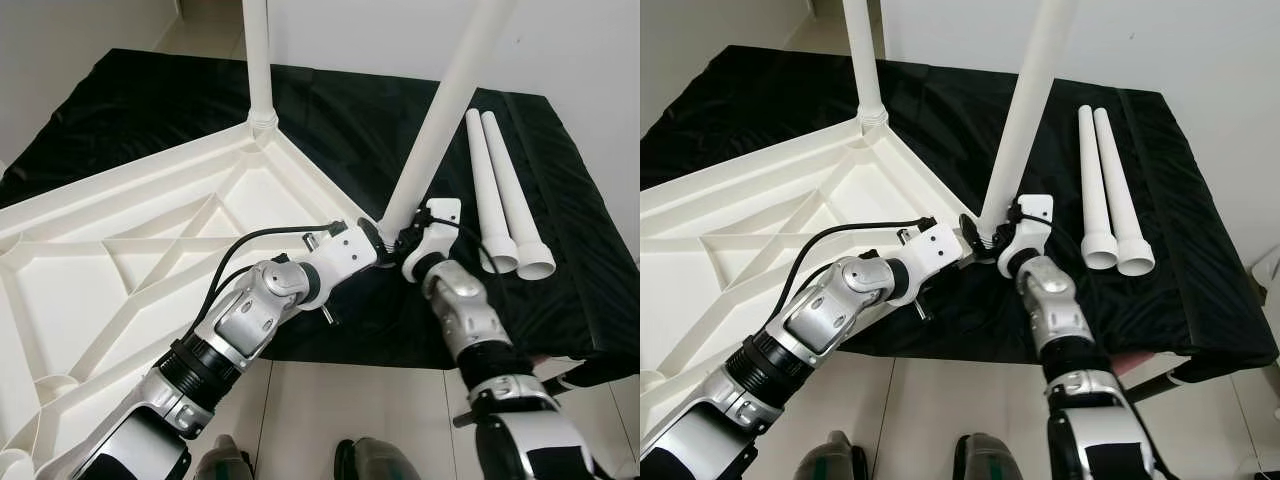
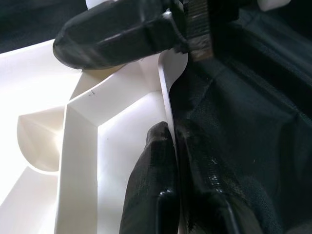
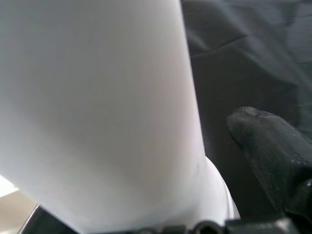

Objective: Building children table

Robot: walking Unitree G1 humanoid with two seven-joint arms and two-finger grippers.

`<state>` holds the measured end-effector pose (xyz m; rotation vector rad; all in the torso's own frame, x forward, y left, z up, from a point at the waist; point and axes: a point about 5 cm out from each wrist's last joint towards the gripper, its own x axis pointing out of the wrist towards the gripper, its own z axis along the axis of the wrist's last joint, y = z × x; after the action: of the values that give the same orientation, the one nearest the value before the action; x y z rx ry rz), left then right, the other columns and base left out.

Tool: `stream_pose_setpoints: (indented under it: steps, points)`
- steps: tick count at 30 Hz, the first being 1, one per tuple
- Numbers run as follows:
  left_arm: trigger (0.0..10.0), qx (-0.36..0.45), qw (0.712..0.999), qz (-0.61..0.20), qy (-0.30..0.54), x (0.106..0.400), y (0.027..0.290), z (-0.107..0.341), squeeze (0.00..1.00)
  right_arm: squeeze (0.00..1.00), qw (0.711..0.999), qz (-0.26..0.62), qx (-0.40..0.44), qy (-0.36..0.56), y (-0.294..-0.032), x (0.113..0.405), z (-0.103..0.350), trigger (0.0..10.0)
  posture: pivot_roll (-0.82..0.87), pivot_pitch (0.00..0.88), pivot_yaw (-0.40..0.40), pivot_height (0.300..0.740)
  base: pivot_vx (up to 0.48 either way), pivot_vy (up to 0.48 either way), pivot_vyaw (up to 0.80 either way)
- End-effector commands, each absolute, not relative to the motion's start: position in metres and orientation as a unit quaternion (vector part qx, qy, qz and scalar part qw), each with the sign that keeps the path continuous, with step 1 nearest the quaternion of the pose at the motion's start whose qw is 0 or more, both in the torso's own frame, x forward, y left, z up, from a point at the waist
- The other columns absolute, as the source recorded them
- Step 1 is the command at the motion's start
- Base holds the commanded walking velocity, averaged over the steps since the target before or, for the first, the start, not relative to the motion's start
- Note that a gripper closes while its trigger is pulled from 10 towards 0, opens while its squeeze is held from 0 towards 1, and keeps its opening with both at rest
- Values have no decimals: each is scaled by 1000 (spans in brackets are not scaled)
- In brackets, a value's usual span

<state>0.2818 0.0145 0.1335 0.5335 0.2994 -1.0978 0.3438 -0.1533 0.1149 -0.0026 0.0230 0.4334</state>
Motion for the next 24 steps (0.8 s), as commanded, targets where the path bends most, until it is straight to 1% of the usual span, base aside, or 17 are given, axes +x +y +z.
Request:
stream_pose_setpoints:
  steps: [1,5,6,7,9,17,24]
  points:
    - [10000,247,758,-585,149,263,2,127,0,0,977,213,-9,-12,-162,351,131,10000,-45,15,-16,740,0,0,0]
    - [10000,247,758,-585,148,263,2,127,0,0,969,245,-12,-9,-159,351,130,10000,-43,17,-14,740,0,0,0]
    - [10000,248,758,-584,148,263,2,127,0,0,963,270,-12,-9,-156,351,129,10000,-39,18,-11,740,0,0,0]
    - [10000,248,758,-584,148,263,2,127,0,0,963,270,-12,-9,-156,351,129,10000,-39,18,-11,740,0,0,0]
    - [10000,250,758,-583,149,263,3,127,0,0,945,327,-20,-2,-153,352,127,10000,-35,17,-6,740,0,0,0]
    - [10000,251,758,-584,150,263,4,128,0,0,936,353,-17,6,-154,355,127,10000,-35,17,-3,740,0,0,0]
    - [10000,252,757,-584,149,263,4,128,0,0,931,364,-30,4,-162,358,131,10000,-32,19,-1,740,0,0,0]
